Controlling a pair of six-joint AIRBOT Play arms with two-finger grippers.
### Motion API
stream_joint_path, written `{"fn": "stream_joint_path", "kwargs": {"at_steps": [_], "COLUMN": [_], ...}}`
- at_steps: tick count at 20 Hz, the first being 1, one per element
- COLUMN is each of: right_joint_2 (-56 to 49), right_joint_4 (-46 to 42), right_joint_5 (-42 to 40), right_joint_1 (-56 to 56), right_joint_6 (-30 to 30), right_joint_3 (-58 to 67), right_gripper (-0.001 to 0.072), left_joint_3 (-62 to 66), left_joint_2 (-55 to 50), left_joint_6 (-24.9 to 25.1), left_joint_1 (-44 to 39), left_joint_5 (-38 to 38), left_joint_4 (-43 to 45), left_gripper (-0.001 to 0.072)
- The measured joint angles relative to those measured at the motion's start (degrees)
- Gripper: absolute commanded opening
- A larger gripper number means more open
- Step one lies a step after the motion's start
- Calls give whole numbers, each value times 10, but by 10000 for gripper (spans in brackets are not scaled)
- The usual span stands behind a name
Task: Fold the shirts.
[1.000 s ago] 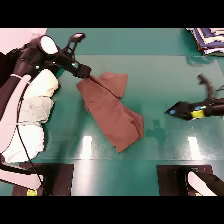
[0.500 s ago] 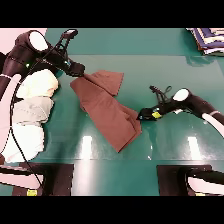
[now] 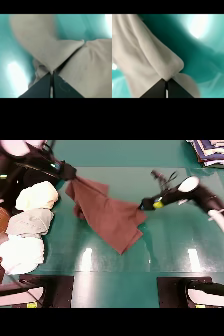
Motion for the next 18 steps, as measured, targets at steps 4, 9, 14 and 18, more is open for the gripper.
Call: {"fn": "stream_joint_path", "kwargs": {"at_steps": [4,9,14,18], "right_joint_2": [97,207,252,202], "right_joint_4": [-10,-50,-74,-89], "right_joint_5": [37,69,111,186], "right_joint_1": [-52,-104,-159,-182], "right_joint_6": [0,-1,14,41], "right_joint_3": [110,235,340,383], "right_gripper": [15,14,14,14], "left_joint_3": [4,5,8,-9], "left_joint_2": [132,289,363,316], "left_joint_6": [-2,-12,-31,-35], "left_joint_1": [0,-1,-1,0], "left_joint_5": [20,67,108,44], "left_joint_4": [7,4,-25,-45], "left_gripper": [23,23,22,22]}}
